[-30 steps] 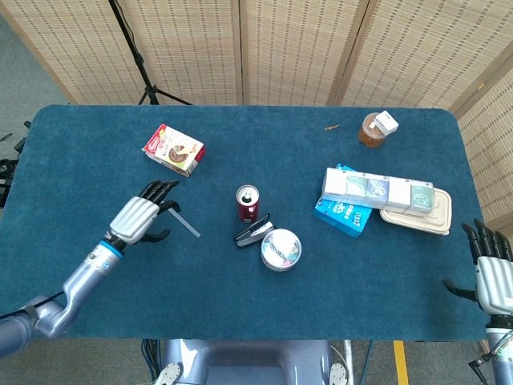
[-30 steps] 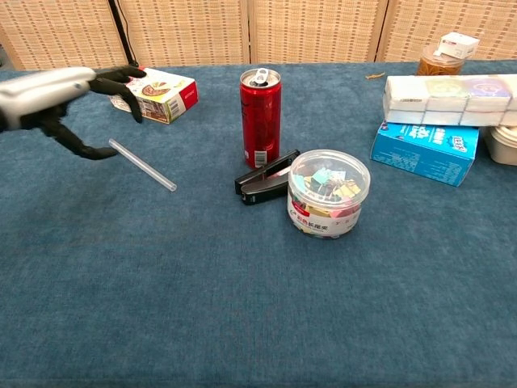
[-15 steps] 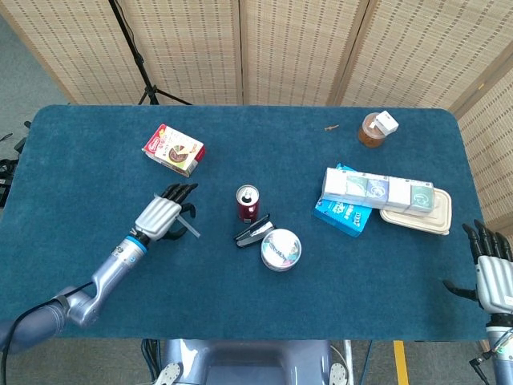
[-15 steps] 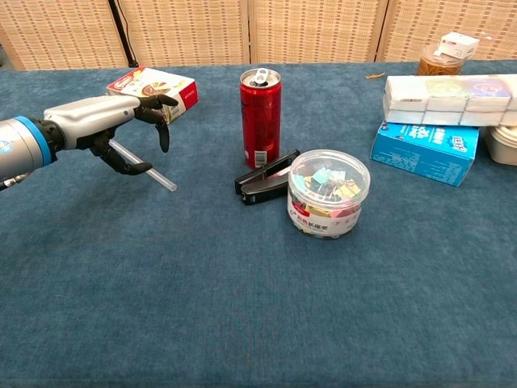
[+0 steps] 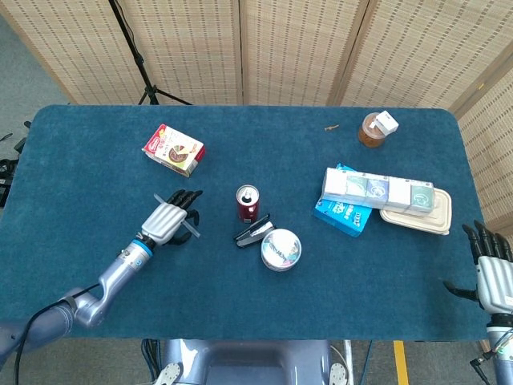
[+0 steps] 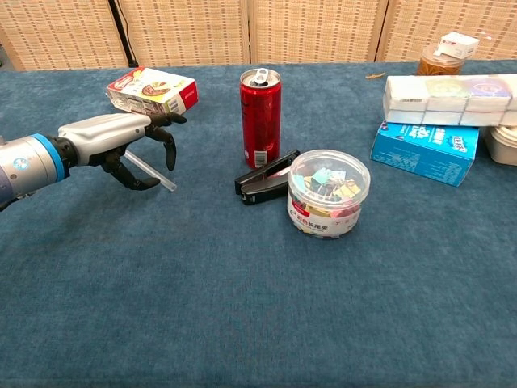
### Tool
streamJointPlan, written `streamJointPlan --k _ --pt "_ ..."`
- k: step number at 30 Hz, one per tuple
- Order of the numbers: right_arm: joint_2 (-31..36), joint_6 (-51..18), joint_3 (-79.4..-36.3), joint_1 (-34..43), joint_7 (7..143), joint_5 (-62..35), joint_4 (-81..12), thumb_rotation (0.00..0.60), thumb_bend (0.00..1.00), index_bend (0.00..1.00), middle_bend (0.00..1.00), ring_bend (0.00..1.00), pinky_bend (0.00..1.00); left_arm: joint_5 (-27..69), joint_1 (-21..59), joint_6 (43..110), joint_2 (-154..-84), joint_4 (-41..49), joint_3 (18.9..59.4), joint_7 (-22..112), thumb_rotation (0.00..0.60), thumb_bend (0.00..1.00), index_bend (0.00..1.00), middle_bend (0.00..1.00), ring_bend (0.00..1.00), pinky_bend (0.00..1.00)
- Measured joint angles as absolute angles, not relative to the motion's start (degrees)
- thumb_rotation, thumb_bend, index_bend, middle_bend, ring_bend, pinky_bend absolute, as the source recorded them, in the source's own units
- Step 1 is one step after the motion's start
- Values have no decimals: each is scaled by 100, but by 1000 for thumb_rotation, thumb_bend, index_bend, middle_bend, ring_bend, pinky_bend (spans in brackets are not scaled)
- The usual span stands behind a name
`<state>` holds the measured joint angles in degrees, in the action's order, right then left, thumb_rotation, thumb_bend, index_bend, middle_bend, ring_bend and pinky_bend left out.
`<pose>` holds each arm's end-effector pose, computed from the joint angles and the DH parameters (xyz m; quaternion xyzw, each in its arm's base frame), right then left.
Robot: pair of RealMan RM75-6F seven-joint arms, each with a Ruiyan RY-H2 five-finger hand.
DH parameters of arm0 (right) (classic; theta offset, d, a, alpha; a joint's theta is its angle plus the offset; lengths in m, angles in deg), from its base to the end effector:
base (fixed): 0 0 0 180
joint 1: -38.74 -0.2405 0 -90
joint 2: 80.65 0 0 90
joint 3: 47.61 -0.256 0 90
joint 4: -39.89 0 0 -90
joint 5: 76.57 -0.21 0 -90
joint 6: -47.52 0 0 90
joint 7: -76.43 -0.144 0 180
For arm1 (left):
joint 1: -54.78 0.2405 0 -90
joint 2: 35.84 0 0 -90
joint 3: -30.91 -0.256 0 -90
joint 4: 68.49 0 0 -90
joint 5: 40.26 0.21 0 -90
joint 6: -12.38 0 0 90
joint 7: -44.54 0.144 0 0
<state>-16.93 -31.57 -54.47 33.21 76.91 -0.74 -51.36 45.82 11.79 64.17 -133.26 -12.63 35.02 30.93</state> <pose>-0.3358 -0.1978 0.1697 0.5490 -0.4265 0.3493 0.6283 -0.2013 0.3654 -0.0476 -0.7685 -0.3810 -0.3768 0.3497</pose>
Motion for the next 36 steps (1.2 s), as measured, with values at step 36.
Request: streamJointPlan --k 36 --pt "-1749 -3063 -5444 3307 7590 -119 -5157 600 0 0 0 0 0 4327 1052 6367 -13450 -1308 3561 3315 600 430 581 0 0 0"
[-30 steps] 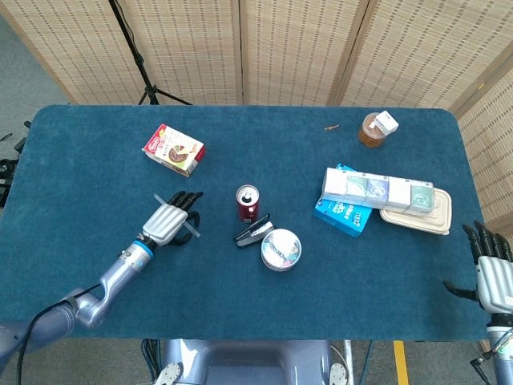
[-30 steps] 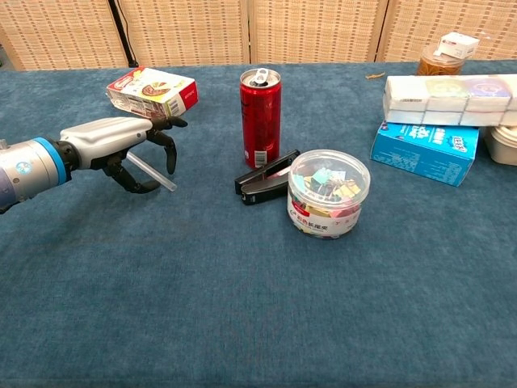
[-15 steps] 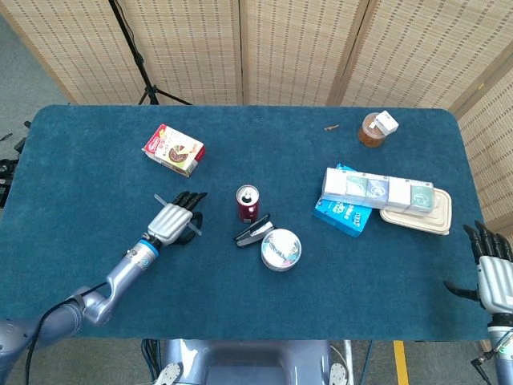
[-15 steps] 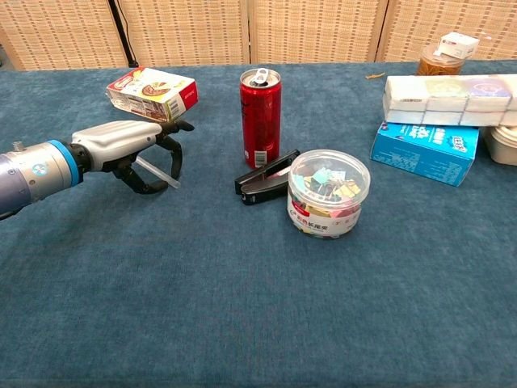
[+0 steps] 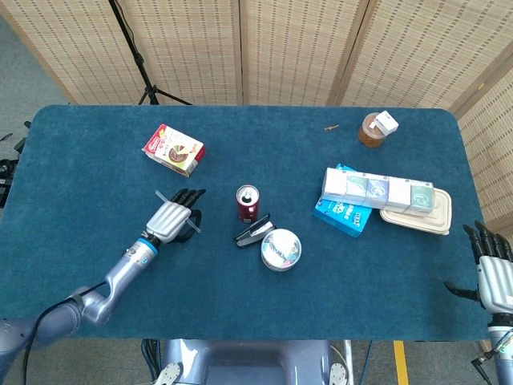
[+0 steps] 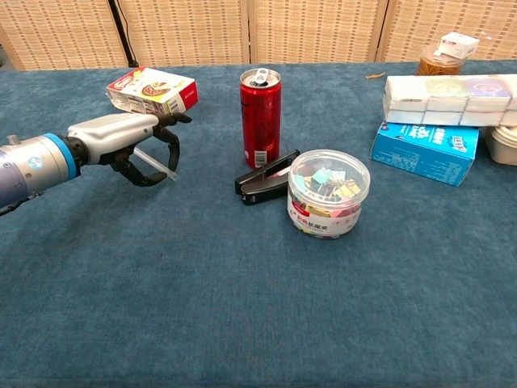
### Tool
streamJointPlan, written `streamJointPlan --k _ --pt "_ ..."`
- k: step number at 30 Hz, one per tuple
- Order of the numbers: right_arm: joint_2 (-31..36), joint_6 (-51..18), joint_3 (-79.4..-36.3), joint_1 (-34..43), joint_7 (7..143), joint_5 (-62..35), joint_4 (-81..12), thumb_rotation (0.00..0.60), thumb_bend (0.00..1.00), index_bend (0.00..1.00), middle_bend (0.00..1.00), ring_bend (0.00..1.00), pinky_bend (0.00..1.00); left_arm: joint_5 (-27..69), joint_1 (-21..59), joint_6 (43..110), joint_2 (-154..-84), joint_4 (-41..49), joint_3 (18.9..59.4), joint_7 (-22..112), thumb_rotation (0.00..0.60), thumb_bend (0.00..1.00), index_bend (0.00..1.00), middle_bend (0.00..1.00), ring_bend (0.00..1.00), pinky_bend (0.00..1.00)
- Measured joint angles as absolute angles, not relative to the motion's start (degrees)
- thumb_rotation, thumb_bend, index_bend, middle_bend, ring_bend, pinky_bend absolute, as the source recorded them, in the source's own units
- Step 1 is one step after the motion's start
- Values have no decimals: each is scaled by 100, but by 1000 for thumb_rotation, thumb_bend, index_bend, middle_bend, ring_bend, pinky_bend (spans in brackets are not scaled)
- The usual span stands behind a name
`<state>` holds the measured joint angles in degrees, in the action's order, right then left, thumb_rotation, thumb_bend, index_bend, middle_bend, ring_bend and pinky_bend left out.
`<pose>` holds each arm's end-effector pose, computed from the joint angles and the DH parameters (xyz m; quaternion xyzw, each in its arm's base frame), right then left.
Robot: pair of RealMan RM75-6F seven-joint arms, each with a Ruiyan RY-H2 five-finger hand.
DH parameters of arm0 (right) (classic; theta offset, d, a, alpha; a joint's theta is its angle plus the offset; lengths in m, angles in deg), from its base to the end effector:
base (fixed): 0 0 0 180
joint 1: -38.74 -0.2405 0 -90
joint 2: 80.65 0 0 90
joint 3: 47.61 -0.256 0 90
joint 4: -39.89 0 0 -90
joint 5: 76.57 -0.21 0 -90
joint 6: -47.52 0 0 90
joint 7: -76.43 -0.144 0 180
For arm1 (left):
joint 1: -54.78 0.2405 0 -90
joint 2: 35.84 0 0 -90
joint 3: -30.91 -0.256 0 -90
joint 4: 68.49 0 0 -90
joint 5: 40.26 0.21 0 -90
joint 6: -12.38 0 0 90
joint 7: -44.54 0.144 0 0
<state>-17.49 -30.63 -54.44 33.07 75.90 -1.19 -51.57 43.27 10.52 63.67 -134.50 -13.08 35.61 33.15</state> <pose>-0.3372 -0.1983 0.1709 0.5469 -0.4356 0.3482 0.6244 -0.1931 0.3710 -0.0525 -0.7654 -0.3794 -0.3773 0.3575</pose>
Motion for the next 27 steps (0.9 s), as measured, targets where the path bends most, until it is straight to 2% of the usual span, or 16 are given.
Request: streamJointPlan --k 9,21,27 --pt "-1754 -3049 -5420 3305 7599 -93 -5188 600 0 0 0 0 0 4539 1230 6966 -12697 -223 3613 2639 600 430 581 0 0 0" --pt "-1674 -2989 -5383 3264 7720 -78 -5175 600 0 0 0 0 0 5470 1303 7850 -10961 1545 3505 -1221 600 421 579 0 0 0" --pt "-1656 -2944 -5375 3248 7750 -104 -5173 600 0 0 0 0 0 5719 1105 8231 -10373 2286 3664 -2694 600 421 579 0 0 0"
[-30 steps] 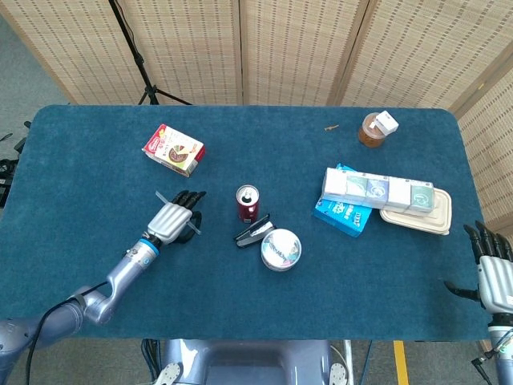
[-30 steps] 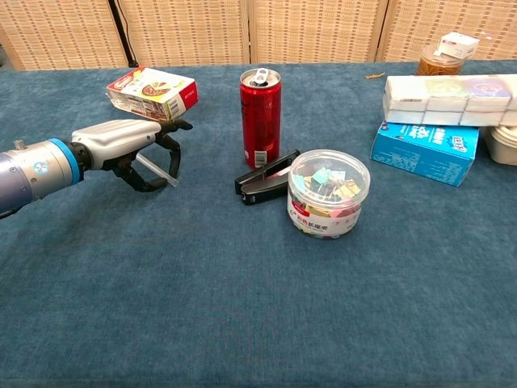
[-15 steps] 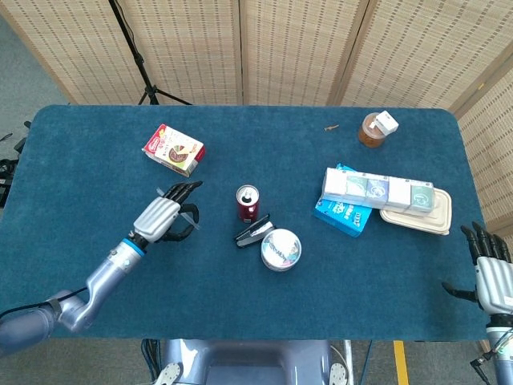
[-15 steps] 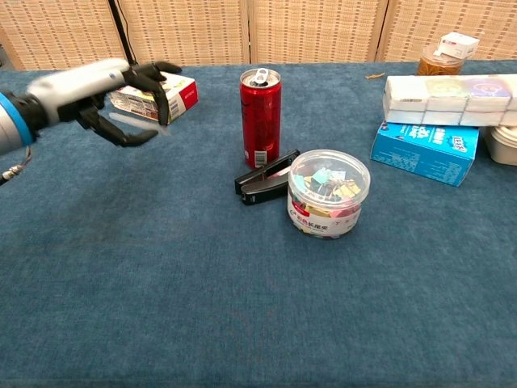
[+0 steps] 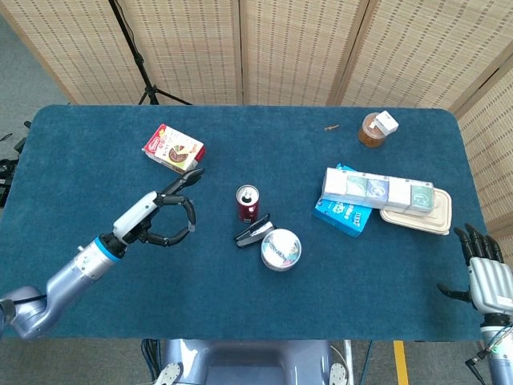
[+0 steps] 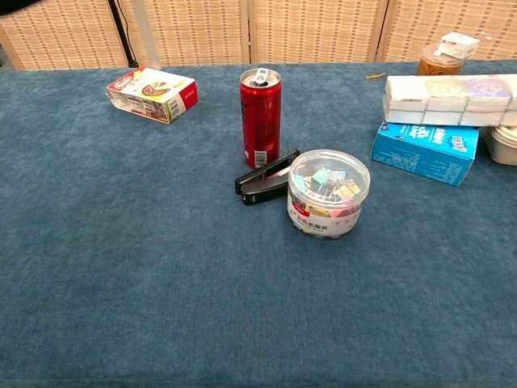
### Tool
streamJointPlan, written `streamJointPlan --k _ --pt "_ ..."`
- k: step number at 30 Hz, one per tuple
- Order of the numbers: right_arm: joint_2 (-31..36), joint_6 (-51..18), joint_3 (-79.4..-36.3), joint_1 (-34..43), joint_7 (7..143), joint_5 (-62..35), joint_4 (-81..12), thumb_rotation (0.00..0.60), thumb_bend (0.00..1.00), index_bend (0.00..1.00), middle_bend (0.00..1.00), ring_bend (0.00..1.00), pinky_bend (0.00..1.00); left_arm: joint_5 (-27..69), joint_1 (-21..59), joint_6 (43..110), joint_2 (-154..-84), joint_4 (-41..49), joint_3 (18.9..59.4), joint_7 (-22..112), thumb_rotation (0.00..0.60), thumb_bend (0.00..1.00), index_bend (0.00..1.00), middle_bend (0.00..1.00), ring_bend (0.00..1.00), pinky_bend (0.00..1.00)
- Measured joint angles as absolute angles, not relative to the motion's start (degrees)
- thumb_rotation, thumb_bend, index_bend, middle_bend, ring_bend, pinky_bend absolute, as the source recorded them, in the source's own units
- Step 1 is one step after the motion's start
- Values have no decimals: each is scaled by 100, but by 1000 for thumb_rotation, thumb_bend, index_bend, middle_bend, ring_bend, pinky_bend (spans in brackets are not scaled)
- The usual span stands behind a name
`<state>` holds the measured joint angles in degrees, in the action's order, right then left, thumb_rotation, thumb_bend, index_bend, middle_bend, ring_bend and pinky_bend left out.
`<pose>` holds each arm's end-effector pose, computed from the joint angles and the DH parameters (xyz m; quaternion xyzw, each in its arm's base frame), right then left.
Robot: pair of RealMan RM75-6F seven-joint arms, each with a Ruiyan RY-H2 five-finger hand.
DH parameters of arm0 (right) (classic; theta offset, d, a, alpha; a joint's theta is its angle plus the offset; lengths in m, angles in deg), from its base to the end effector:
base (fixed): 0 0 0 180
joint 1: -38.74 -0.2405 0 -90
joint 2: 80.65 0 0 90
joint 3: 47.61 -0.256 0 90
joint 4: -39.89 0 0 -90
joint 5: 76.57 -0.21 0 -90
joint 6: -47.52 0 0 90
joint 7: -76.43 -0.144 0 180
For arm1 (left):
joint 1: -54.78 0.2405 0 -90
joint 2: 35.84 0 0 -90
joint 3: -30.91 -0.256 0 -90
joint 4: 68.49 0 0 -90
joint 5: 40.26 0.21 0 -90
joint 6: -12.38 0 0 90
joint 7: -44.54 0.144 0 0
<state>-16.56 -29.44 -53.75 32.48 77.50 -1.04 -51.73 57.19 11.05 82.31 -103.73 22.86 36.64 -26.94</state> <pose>-0.3353 -0.1988 0.1601 0.5596 -0.4400 0.3380 0.6156 -0.1119 0.3275 0.1017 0.5455 0.5836 0.6010 0.0244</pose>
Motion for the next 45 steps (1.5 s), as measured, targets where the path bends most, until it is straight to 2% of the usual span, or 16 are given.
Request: streamJointPlan --k 5,14,29,45 --pt "-1659 -2905 -5379 3234 7733 -135 -5155 600 0 0 0 0 0 5252 695 7862 -10273 2645 4057 -3370 600 421 579 0 0 0" --pt "-1691 -2899 -5413 3236 7666 -196 -5139 600 0 0 0 0 0 4274 147 6910 -10684 2718 4513 -3073 600 419 579 0 0 0" --pt "-1687 -2844 -5417 3217 7660 -243 -5108 600 0 0 0 0 0 4178 80 6512 -11010 2203 4611 -3568 600 416 579 0 0 0" --pt "-1694 -2781 -5449 3200 7615 -339 -5069 600 0 0 0 0 0 4375 -3 6432 -11385 1728 4583 -3965 600 411 579 0 0 0"
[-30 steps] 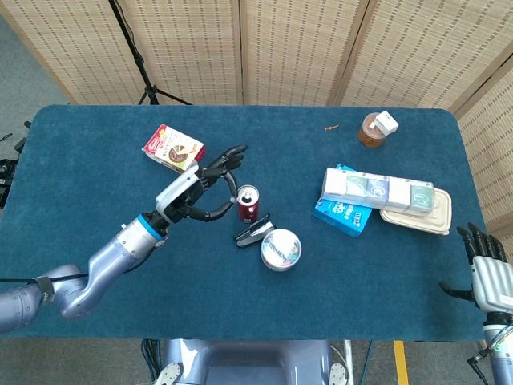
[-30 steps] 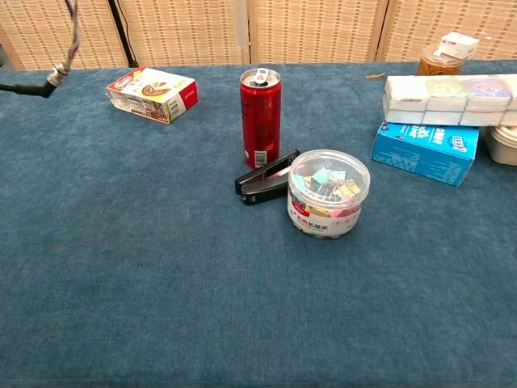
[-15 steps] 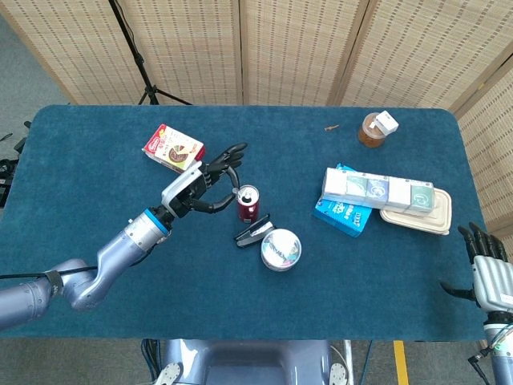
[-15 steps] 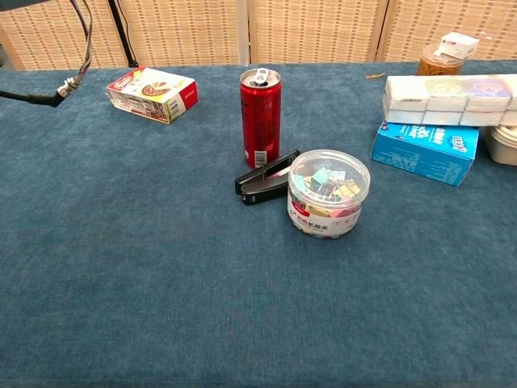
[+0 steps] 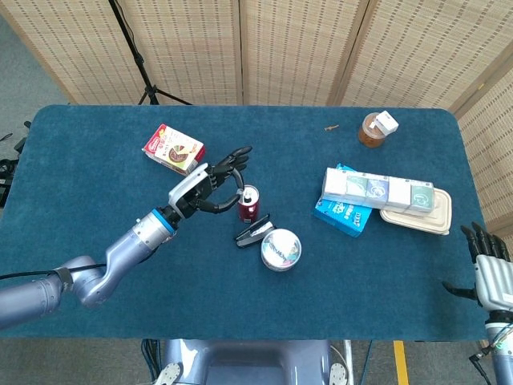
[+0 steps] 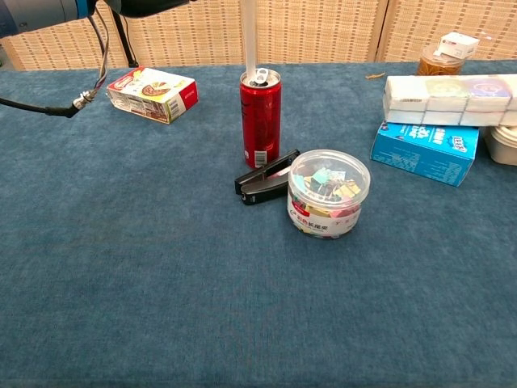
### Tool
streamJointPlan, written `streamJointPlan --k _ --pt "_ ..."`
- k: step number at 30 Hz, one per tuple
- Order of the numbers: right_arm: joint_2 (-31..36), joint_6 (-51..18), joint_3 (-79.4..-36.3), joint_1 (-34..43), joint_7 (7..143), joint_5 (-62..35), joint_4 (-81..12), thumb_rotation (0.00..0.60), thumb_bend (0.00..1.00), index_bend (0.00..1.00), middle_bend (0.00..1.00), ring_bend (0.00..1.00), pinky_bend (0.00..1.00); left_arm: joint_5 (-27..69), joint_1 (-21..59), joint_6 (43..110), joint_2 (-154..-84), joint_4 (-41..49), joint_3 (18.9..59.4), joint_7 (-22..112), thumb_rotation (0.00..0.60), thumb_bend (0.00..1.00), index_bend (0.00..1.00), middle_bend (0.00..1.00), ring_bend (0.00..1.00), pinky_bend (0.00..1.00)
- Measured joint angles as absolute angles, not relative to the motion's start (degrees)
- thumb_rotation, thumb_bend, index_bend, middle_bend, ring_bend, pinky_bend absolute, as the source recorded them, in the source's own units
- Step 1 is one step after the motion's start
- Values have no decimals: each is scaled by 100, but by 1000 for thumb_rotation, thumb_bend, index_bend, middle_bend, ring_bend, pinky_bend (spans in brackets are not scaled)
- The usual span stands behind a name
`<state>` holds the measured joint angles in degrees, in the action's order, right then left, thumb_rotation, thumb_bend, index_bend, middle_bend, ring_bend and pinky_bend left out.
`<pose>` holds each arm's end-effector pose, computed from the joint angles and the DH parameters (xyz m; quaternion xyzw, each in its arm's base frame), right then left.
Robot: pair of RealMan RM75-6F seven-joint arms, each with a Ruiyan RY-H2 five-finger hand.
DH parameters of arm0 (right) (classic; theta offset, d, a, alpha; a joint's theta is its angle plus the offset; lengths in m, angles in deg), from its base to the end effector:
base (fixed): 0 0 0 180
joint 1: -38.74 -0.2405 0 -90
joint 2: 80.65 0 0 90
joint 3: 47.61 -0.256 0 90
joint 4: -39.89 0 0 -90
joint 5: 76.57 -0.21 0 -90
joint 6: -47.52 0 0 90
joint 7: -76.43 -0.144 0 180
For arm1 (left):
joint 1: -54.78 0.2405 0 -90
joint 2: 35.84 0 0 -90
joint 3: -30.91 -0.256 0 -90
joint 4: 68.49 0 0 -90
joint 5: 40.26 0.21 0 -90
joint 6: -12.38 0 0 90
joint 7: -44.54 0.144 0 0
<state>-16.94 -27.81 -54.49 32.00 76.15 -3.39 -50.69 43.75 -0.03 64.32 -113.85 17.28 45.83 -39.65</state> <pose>-0.3434 -0.2037 0.1652 0.5466 -0.4517 0.3323 0.6219 -0.0427 0.3824 0.0483 0.4320 0.6994 0.5599 0.1034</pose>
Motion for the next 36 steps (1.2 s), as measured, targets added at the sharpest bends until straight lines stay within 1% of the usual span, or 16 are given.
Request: streamJointPlan --k 36 --pt "-1719 -2671 -5487 3174 7537 -472 -5018 600 0 0 0 0 0 4306 -217 6255 -11835 1246 4683 -3966 600 408 579 0 0 0"
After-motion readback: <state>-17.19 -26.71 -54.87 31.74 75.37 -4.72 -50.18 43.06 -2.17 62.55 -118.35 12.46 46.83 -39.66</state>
